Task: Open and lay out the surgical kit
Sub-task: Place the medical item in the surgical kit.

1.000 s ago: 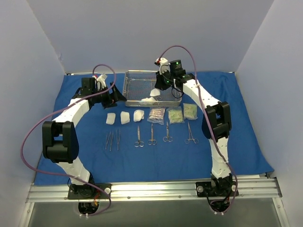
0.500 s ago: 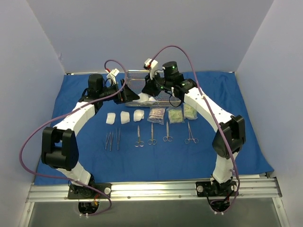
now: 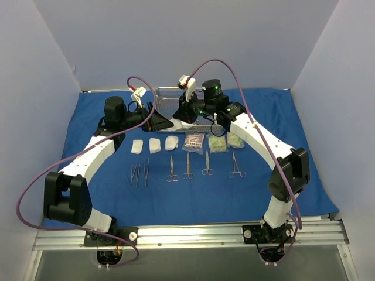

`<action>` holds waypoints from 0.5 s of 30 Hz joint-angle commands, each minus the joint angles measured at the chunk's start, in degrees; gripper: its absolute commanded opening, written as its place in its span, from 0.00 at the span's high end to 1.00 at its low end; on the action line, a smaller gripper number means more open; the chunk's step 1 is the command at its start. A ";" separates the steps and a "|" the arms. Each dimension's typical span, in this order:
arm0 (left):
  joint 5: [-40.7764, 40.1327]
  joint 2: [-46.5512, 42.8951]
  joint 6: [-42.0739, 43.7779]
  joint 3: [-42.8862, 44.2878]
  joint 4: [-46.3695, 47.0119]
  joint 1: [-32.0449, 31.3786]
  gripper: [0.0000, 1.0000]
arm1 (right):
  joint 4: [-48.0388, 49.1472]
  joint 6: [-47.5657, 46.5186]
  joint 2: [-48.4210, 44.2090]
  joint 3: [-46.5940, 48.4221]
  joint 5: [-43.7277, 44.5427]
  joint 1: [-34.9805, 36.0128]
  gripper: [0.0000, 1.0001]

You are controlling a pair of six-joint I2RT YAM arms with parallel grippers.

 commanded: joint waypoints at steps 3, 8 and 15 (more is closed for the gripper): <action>0.44 -2.11 1.26 0.14 1.57 -1.24 0.13 | 4.77 1.80 -4.83 -0.31 -2.43 0.67 1.00; -0.61 -3.25 2.22 0.23 0.16 -1.24 0.13 | 4.42 1.81 -6.06 -0.58 -2.16 0.94 1.00; -2.72 -4.22 4.25 0.67 -3.35 -1.24 0.13 | 3.18 1.01 -8.09 -0.66 -0.76 1.02 1.00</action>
